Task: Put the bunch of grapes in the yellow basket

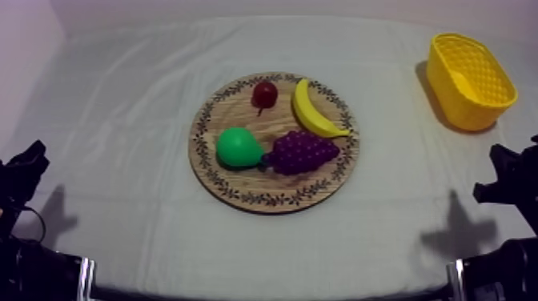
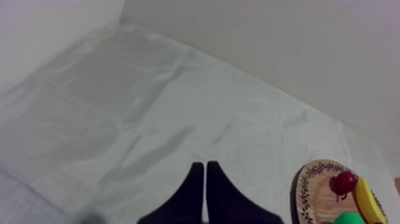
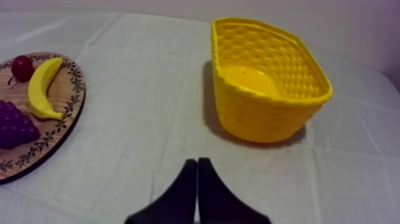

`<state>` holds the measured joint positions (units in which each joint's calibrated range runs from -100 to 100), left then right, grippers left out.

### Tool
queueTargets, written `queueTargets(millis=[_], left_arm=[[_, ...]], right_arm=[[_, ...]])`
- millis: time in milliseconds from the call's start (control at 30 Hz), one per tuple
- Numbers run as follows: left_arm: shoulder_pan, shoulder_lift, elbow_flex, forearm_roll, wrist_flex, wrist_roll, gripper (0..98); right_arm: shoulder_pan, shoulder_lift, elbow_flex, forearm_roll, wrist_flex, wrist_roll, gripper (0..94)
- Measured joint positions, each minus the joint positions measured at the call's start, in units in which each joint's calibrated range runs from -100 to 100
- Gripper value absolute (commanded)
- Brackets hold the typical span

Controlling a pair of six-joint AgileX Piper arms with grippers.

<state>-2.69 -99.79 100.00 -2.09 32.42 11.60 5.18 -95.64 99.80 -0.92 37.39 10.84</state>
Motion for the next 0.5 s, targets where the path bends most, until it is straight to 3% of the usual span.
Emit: queueTargets(millis=[500], left_arm=[[0.0, 0.0, 0.0, 0.0, 0.0, 0.0, 0.1]], right_arm=[[0.0, -0.1, 0.0, 0.0, 0.0, -0.3, 0.5]])
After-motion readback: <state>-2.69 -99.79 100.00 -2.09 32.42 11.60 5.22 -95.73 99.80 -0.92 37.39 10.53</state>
